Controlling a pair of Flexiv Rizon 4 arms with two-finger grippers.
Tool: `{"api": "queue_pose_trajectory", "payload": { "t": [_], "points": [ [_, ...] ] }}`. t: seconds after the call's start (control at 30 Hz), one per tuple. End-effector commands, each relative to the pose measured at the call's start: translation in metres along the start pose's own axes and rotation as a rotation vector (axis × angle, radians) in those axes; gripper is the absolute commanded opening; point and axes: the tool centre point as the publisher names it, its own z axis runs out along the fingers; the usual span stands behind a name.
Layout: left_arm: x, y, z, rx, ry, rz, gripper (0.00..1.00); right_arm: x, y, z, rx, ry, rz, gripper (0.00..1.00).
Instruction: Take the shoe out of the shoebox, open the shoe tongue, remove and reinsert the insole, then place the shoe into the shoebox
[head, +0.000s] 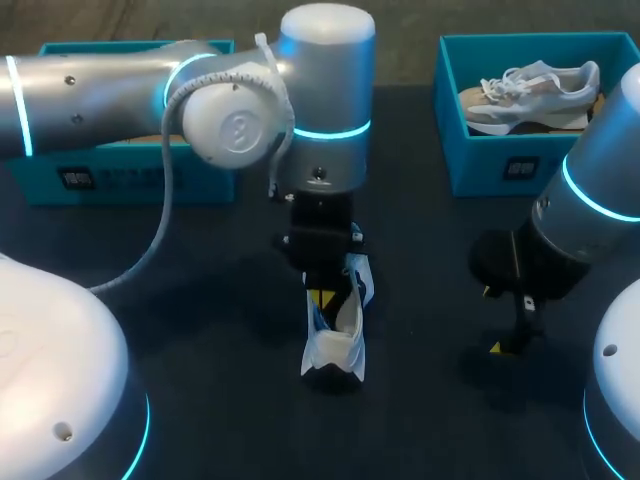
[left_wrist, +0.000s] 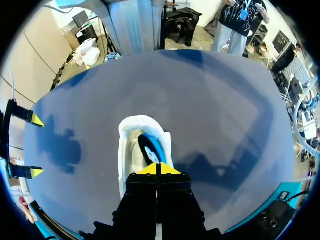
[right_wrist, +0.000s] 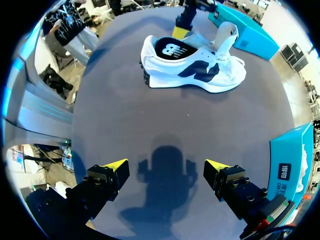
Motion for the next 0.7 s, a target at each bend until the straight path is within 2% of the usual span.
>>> {"api": "queue_pose_trajectory", "payload": {
  "t": [0.03, 0.5, 0.7],
  "points": [
    [0.008, -0.007, 0.000, -0.012, 0.004, 0.010, 0.00, 0.002, -0.001, 0.000, -0.001, -0.003, 0.000, 1.00],
    [0.000, 0.005, 0.037, 0.007, 0.022, -0.004, 0.00, 0.002, -0.001, 0.000, -0.001, -0.003, 0.000, 1.00],
    [-0.002, 0.006, 0.041, 0.015, 0.018, -0.017, 0.00, 0.002, -0.001, 0.000, -0.001, -0.003, 0.000, 1.00]
  ]
}}
